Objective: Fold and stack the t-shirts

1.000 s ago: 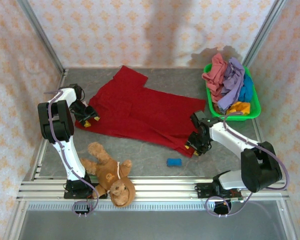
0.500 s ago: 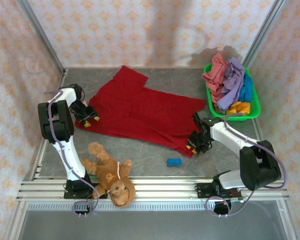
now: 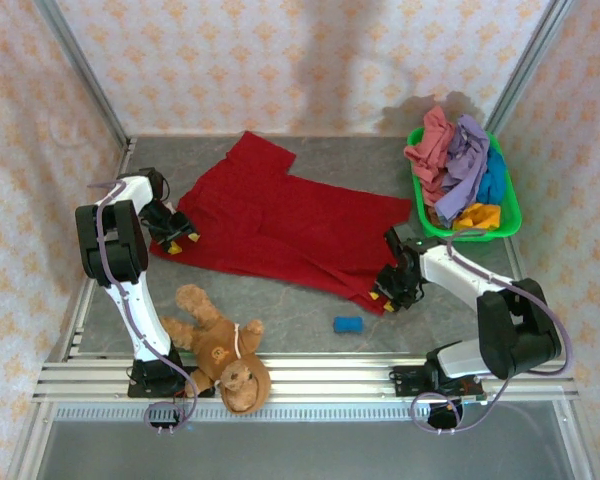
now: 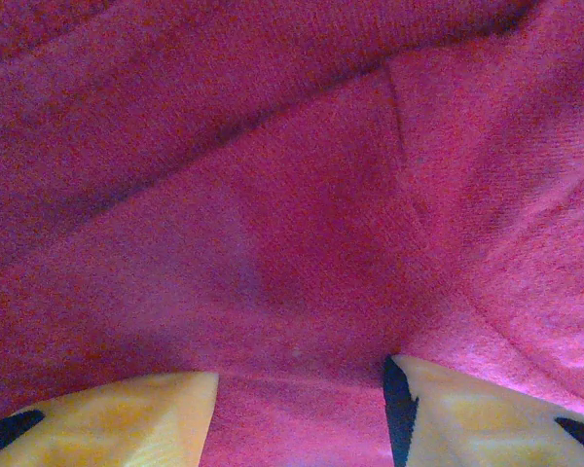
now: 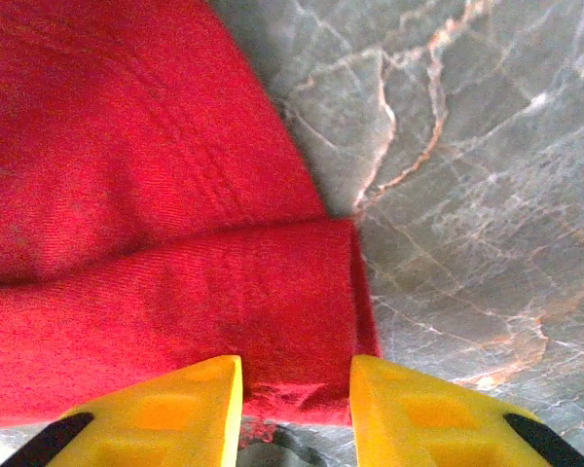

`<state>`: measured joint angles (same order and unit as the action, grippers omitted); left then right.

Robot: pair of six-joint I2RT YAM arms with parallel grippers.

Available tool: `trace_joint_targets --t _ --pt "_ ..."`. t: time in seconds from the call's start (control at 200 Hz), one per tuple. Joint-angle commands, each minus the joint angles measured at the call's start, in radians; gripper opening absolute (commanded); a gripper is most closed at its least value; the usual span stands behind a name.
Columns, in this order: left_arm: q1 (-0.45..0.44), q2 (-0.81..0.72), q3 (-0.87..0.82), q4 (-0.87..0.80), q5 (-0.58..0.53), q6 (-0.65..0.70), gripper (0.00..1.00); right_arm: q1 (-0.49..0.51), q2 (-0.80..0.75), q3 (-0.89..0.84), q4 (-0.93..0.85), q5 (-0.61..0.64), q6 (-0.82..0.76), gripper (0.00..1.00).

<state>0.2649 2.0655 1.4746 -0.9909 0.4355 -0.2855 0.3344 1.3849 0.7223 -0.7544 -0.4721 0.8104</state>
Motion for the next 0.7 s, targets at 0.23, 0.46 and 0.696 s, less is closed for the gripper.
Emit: trace_joint_targets --t 0.23,0.46,0.696 --pt "0.020 0.038 -0.036 -0.011 -0.055 0.019 0.54 -0.006 0.023 0.027 0.004 0.001 -0.006 0.13" --pt "0.020 0.042 -0.036 -0.010 -0.058 0.020 0.54 -0.006 0.005 0.064 -0.026 0.055 -0.015 0.02" --pt "0.020 0.069 -0.027 -0.013 -0.058 0.026 0.54 -0.006 -0.007 0.124 -0.039 0.153 0.016 0.00"
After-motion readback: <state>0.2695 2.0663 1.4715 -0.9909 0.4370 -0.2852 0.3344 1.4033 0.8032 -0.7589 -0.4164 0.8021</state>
